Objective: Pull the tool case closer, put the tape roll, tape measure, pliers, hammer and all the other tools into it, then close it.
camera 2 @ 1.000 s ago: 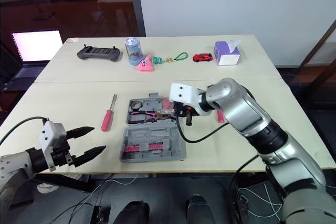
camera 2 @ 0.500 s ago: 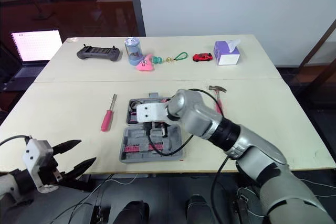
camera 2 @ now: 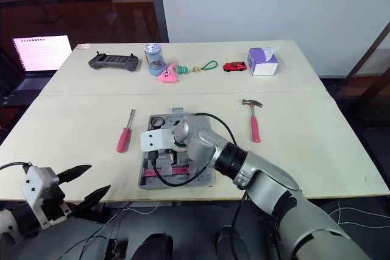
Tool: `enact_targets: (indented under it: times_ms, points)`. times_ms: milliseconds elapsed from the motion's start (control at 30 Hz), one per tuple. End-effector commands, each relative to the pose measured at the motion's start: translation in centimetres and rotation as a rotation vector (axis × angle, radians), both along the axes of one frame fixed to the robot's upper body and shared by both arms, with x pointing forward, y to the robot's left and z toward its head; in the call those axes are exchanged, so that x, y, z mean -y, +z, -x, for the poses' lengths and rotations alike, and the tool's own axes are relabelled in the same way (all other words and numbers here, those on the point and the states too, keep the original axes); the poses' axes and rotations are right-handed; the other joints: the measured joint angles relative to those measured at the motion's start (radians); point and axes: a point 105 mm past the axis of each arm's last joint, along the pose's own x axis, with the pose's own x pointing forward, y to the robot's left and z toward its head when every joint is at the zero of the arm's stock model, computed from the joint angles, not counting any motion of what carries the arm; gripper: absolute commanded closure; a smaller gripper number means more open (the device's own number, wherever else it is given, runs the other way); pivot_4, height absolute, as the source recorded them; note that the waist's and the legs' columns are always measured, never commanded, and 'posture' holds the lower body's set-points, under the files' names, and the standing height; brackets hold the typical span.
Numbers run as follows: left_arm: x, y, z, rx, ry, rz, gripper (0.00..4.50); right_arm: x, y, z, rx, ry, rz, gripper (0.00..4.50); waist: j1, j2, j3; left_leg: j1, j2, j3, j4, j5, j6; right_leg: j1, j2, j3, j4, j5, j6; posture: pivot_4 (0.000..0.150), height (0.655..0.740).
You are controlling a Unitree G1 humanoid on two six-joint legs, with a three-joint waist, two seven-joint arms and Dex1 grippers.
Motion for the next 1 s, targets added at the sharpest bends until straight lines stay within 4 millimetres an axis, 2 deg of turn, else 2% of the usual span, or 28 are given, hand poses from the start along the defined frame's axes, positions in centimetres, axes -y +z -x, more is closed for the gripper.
enact_targets:
  times_ms: [33,233,300,333,433,667,800,900,933,1000]
  points:
    - [0.0,0.8,0.1,0.027,-0.003,-0.014,0.00,-0.9,0.6,0.0,0.025,0.015,-0.036,4.45,0.000,0.000,0.000,0.000,0.000,0.000,0.000,0.000,0.000,0.000,0.000,0.000,0.000,0.000,0.000,0.150,0.7400]
    - [-0.1,0.3,0.0,0.010,-0.006,-0.029,0.00,-0.8,0.1,0.1,0.012,0.005,-0.050,4.45,0.000,0.000,0.000,0.000,0.000,0.000,0.000,0.000,0.000,0.000,0.000,0.000,0.000,0.000,0.000,0.150,0.7400]
    - [-0.1,0.3,-0.1,0.013,-0.008,-0.028,0.00,-0.8,0.2,0.0,0.017,-0.007,-0.064,3.41,0.000,0.000,0.000,0.000,0.000,0.000,0.000,0.000,0.000,0.000,0.000,0.000,0.000,0.000,0.000,0.150,0.7400]
    - [0.0,0.3,-0.2,0.014,-0.010,-0.027,0.00,-0.8,0.3,-0.1,0.023,-0.008,-0.068,3.12,0.000,0.000,0.000,0.000,0.000,0.000,0.000,0.000,0.000,0.000,0.000,0.000,0.000,0.000,0.000,0.150,0.7400]
    - [0.1,0.3,-0.3,0.015,-0.015,-0.024,0.00,-0.7,0.6,-0.1,0.039,0.002,-0.063,1.67,-0.001,0.000,0.000,0.000,0.000,0.000,0.000,0.000,0.000,0.000,0.000,0.000,0.000,0.000,0.000,0.150,0.7400]
    - [0.3,0.3,-0.6,0.014,-0.027,-0.016,0.00,-0.2,3.3,1.2,0.021,0.083,-0.166,1.67,0.001,0.000,0.000,0.000,0.000,0.000,0.000,0.000,0.000,0.000,0.000,0.000,0.000,0.000,0.000,0.150,0.7400]
    - [0.5,0.4,-0.9,0.018,-0.039,-0.011,0.00,-0.6,5.5,1.6,-0.005,0.087,-0.440,1.67,0.001,0.000,0.000,0.000,0.000,0.000,0.000,0.000,0.000,0.001,0.000,0.000,0.000,0.000,0.000,0.150,0.7400]
    - [0.6,0.3,-1.1,0.018,-0.049,-0.010,0.00,0.0,5.9,1.4,-0.042,0.084,-0.570,1.67,0.001,0.000,0.000,0.000,0.000,0.000,0.000,0.000,0.000,0.001,0.000,0.000,0.000,0.000,0.000,0.150,0.7400]
    - [0.7,0.3,-1.2,0.018,-0.054,-0.015,0.00,0.2,5.9,1.2,-0.022,0.089,-0.594,2.06,0.001,0.000,0.000,0.000,0.000,0.000,0.000,0.000,0.000,0.001,0.000,0.000,0.000,0.000,0.000,0.150,0.7400]
    - [0.7,0.3,-1.4,0.020,-0.060,-0.016,0.00,0.8,4.9,1.2,-0.109,0.060,-0.598,2.50,0.001,0.000,0.000,0.000,0.000,0.000,0.000,0.000,0.000,0.001,0.000,0.000,0.000,0.000,0.000,0.150,0.7400]
